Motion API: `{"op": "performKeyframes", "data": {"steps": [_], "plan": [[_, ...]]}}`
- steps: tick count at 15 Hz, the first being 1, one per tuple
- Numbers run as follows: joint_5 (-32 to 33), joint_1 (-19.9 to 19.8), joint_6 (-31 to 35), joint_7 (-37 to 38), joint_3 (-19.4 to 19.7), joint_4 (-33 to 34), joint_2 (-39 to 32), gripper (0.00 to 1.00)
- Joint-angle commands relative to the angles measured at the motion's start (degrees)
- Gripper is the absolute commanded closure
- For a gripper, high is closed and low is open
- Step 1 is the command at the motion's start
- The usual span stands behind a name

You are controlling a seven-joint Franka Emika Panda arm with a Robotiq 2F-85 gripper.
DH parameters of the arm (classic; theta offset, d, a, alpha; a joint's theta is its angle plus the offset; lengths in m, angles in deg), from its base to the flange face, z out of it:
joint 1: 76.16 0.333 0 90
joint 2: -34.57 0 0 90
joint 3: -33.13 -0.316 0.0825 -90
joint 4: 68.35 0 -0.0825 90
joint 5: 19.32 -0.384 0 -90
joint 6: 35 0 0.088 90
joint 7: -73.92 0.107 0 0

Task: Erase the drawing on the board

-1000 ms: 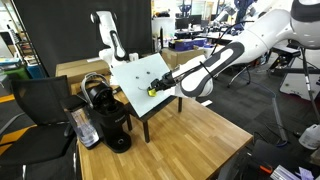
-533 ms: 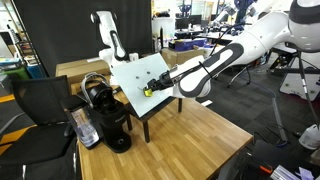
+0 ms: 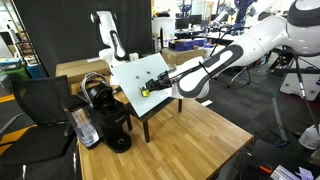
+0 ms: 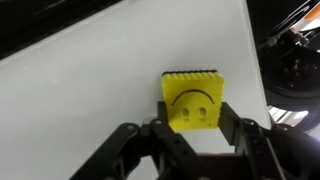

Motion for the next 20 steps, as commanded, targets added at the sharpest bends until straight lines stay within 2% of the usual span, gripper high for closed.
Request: {"op": "performKeyframes", "data": {"steps": [1,8,20], "plan": [[1.7,-1.5,0.0,-2.8,-1.7,2.0,-3.7,0.73],[2.5,-3.6,0.0,-4.1,-2.4,3.4,-3.9,0.73],[2.5,-6.4,-0.1,-6.9,-0.8,3.4,-2.6,0.73]]}}
